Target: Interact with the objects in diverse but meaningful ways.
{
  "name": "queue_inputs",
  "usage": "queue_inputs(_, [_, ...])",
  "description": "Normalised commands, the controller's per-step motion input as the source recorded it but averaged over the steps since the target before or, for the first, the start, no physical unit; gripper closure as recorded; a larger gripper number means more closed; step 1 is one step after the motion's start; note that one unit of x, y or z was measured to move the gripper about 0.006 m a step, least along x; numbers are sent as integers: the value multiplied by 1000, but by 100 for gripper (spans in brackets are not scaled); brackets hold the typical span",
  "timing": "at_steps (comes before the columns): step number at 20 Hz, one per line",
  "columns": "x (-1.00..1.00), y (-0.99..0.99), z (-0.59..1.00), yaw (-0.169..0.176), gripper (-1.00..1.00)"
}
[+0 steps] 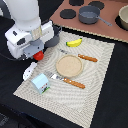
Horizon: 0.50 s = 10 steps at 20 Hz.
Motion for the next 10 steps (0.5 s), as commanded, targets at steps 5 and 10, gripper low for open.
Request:
queue_inputs(5, [-196, 239, 901, -66, 100])
queue_inputs(10, [-24, 490, 655, -2, 100])
